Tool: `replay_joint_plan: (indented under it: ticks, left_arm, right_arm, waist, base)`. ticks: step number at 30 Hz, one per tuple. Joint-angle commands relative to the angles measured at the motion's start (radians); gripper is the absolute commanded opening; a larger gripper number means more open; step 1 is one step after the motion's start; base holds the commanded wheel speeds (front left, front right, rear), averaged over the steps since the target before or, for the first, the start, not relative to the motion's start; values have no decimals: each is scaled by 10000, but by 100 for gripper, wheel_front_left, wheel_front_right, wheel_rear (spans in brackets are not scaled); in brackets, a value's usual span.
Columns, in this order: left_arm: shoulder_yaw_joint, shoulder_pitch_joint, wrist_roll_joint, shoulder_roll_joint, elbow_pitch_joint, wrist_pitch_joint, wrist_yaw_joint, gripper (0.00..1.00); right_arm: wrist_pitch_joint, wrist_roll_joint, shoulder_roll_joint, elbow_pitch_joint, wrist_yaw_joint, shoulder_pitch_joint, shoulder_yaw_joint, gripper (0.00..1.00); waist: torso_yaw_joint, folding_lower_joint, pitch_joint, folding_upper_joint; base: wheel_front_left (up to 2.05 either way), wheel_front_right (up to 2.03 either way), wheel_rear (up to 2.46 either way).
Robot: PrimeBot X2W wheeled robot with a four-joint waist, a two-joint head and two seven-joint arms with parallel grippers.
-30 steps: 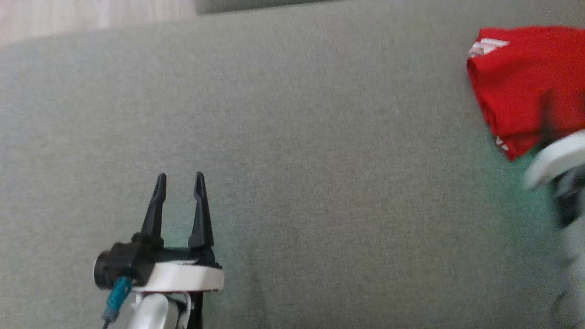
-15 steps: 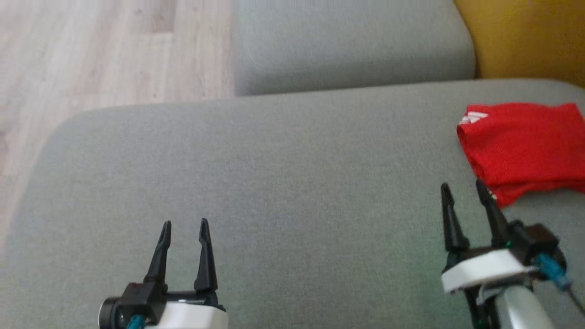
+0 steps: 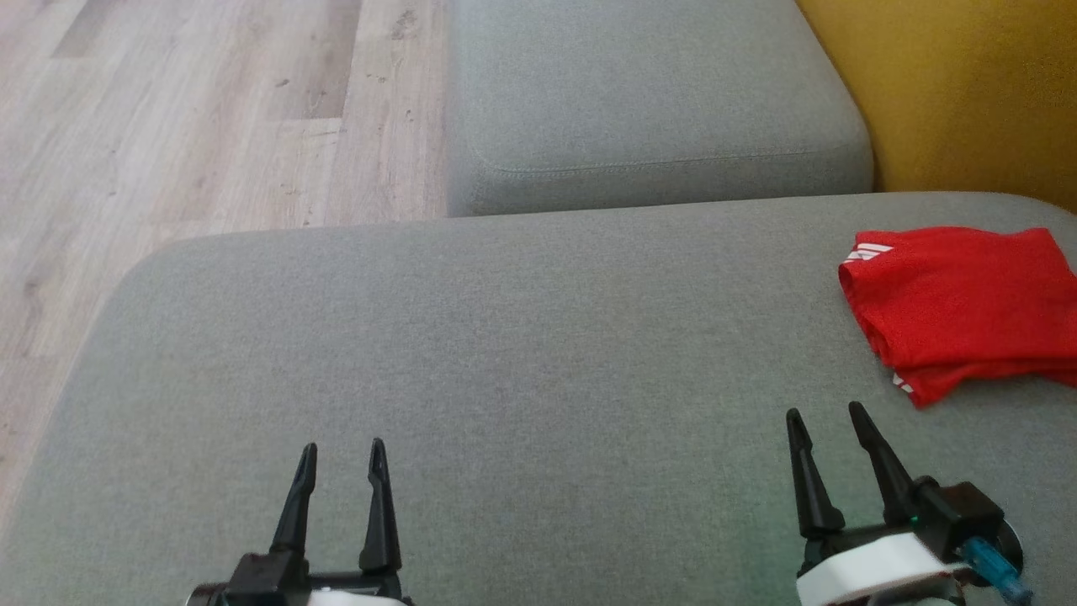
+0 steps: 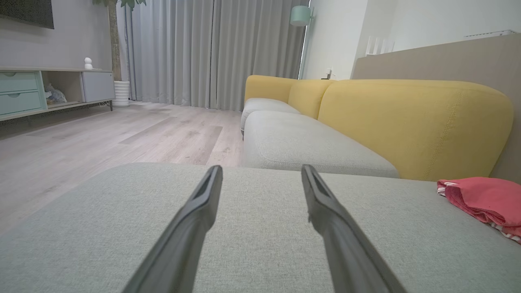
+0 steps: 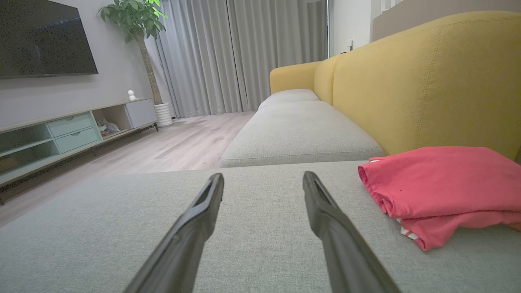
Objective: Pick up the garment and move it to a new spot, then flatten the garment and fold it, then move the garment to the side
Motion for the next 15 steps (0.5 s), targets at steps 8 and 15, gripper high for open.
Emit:
replay_joint_plan:
  ticks: [8, 15]
  left_arm:
    - [-17, 69, 128, -2, 299, 2, -4, 0]
    - [89, 124, -537, 27, 495, 129, -97, 0]
  right_arm:
    - [8, 98, 10, 294, -2, 47, 10, 0]
    - [148, 797, -16, 485, 1, 70, -37, 0]
  waist:
    - [97, 0, -45, 0]
    - [88, 1, 17, 0]
  base:
    - [0, 0, 0]
    - [0, 0, 0]
